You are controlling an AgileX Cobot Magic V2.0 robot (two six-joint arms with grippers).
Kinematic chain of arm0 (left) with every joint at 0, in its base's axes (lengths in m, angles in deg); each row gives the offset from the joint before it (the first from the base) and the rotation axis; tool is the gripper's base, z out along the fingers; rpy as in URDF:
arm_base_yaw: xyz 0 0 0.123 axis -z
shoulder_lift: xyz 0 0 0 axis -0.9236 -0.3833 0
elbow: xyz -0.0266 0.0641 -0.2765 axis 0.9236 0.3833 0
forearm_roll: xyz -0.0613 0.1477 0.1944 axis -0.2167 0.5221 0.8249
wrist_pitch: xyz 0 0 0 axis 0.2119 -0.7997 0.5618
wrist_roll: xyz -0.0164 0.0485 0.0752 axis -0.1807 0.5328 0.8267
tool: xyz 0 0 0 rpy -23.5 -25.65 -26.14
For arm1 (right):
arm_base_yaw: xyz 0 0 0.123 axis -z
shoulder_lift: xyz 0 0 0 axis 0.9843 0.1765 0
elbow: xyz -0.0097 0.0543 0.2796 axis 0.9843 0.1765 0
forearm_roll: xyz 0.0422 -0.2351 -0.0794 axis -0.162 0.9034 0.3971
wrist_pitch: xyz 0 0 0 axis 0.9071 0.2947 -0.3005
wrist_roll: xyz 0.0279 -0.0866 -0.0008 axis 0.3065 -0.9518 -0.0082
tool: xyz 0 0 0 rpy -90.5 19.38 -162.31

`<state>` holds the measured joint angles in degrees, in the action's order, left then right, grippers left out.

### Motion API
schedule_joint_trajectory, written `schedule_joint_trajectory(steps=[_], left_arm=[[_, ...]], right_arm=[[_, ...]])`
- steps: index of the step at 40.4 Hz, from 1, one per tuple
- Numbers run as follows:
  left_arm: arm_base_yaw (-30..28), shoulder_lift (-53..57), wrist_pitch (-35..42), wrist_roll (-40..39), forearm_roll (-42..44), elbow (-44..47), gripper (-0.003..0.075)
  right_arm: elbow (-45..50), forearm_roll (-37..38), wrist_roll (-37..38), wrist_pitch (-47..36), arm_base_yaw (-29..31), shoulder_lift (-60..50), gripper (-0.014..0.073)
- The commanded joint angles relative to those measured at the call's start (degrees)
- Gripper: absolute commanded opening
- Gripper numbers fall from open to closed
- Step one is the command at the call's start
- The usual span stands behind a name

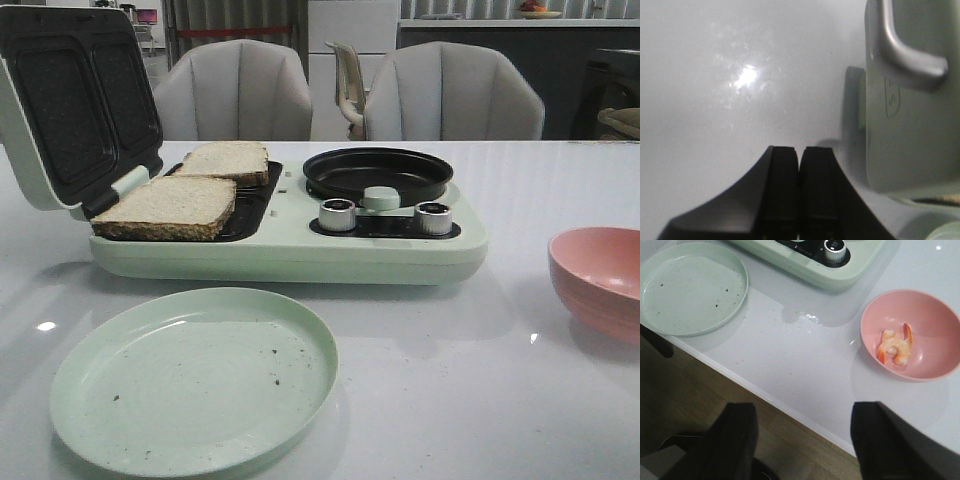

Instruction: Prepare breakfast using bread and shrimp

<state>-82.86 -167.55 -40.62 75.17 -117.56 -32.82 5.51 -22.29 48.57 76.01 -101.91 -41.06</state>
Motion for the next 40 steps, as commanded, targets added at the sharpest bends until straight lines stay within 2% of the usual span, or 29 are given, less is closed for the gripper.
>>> schedule_joint_trajectory(steps=[1,17,40], left_arm=[[-0.2,-3.1,2.9,1.2,-5.1,-6.4,0.0101],[0.0,-17.8,-3.3,1.8,-15.6,-22.6,0.0101],[7.9,-19.2,-3.4,1.8,-15.5,-24.7,0.0101]], right_arm=[[-1.5,0.1,0.2,-3.4,0.3,0.1,0.0516],[-1.5,0.1,0.2,-3.4,0.3,0.1,0.0516],[-1.5,0.1,0.2,-3.4,0.3,0.1,0.0516]])
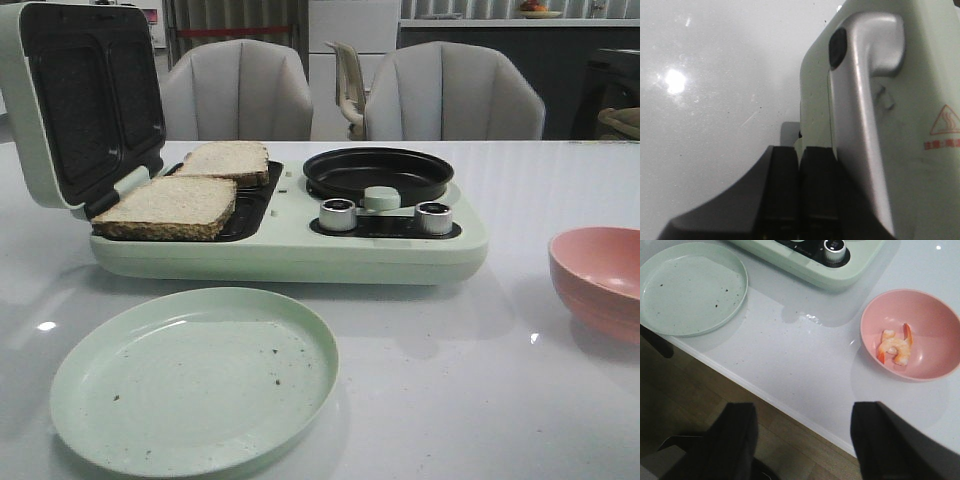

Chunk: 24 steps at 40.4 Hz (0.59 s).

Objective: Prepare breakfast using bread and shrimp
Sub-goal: 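Push the sandwich maker lid down over the bread with the left gripper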

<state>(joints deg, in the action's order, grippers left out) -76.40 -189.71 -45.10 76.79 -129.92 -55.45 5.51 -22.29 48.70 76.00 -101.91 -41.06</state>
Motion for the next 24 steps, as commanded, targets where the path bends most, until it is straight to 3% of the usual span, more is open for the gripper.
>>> schedule_joint_trajectory(steps=[1,24], left_arm=[[1.9,2.9,1.1,0.2,-3.1,-2.1,0.0101],[9.9,2.9,2.7,0.2,-1.6,-2.1,0.0101]], right_arm=[[-1.5,0.1,0.1,-3.4,0.3,0.1,0.0516],[-1.5,0.1,0.1,-3.4,0.3,0.1,0.0516]])
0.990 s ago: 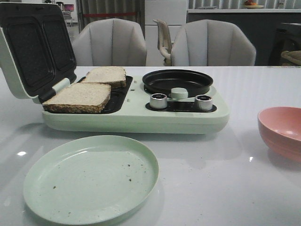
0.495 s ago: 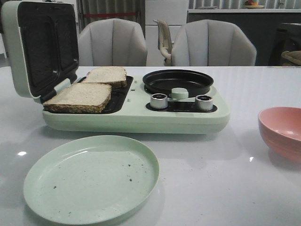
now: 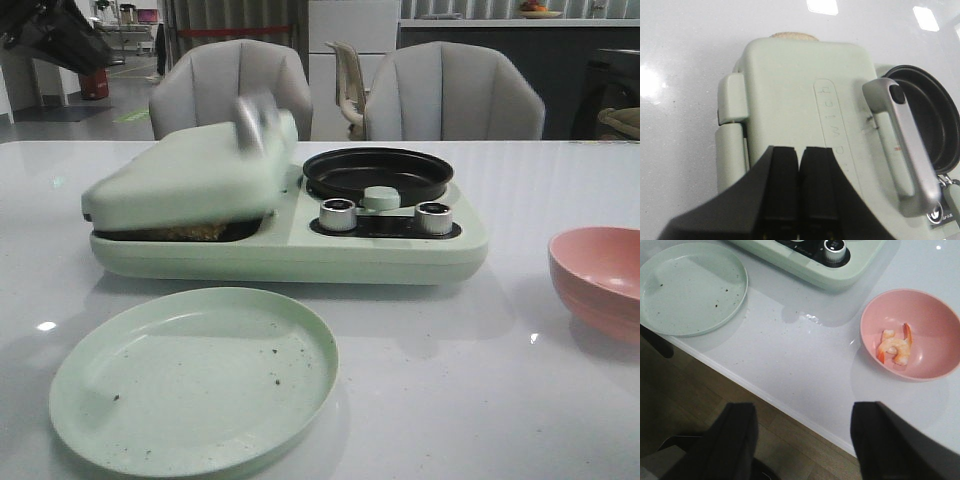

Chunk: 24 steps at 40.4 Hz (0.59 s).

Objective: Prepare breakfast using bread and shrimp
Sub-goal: 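Push the sandwich maker lid down over the bread with the left gripper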

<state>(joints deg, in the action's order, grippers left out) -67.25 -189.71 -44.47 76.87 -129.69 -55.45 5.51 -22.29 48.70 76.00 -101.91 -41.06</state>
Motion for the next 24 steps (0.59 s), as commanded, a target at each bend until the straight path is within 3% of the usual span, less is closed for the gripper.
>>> schedule_joint_trajectory(steps=[1,13,24], left_arm=[[1.0,2.9,2.0,0.1,-1.7,-2.1,0.0101],[4.3,4.4,1.9,0.2,2.3,-1.6,0.0102],[11.4,11.0,5.4,2.1,5.3,5.9,0.0102]], right_arm=[[-1.5,0.1,0.1,-3.4,0.3,0.1,0.0516],[-1.5,0.1,0.1,-3.4,0.3,0.1,0.0516],[-1.5,0.1,0.1,-3.4,0.3,0.1,0.0516]])
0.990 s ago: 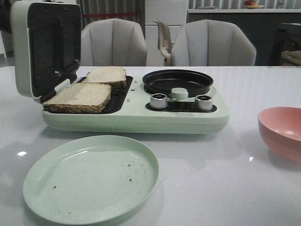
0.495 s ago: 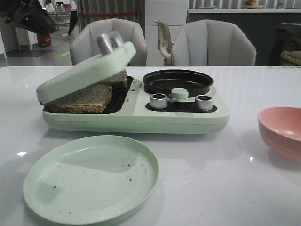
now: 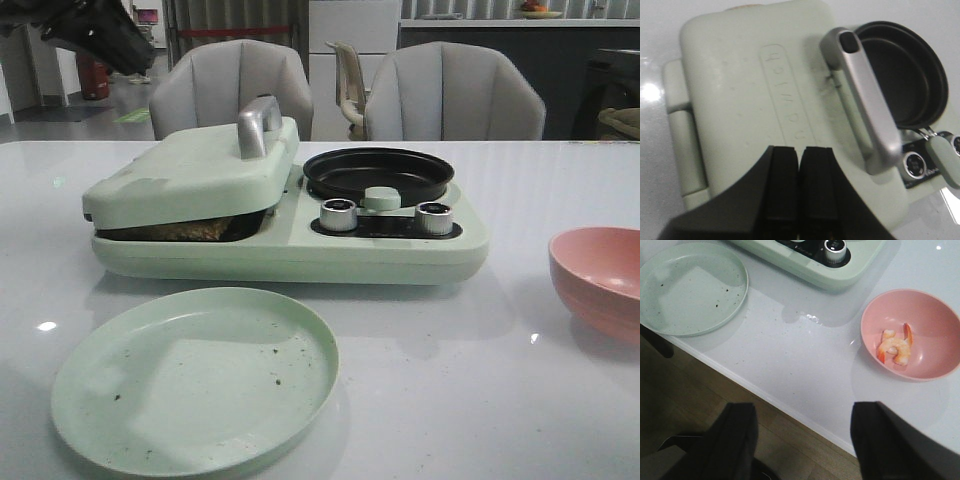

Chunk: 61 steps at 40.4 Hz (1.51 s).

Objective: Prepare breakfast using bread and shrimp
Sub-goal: 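Push the sandwich maker lid down over the bread with the left gripper, then move the right gripper to the pink bowl rim and grasp it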

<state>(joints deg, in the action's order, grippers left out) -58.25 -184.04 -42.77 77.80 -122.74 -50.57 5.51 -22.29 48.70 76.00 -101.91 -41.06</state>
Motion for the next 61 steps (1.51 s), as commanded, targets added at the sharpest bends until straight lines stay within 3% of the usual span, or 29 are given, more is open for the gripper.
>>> schedule_joint_trajectory(steps=[1,23,43,61], left_arm=[[3.3,6.3,4.2,2.0,-1.7,1.9,0.0102],[21.7,34.5,14.2,2.0,5.1,28.8,0.0102],[22.2,62.7,15.0,2.0,4.9,44.4,0.0101],[22.2,64.3,15.3,2.0,4.9,44.7,0.0101]], right_arm=[[-1.5,0.1,0.1,-3.4,0.3,0.1,0.0516],[-1.5,0.1,0.1,-3.4,0.3,0.1,0.0516],[-1.5,0.1,0.1,-3.4,0.3,0.1,0.0516],[-1.5,-0.3,0.1,-6.3,0.3,0.2,0.0516]])
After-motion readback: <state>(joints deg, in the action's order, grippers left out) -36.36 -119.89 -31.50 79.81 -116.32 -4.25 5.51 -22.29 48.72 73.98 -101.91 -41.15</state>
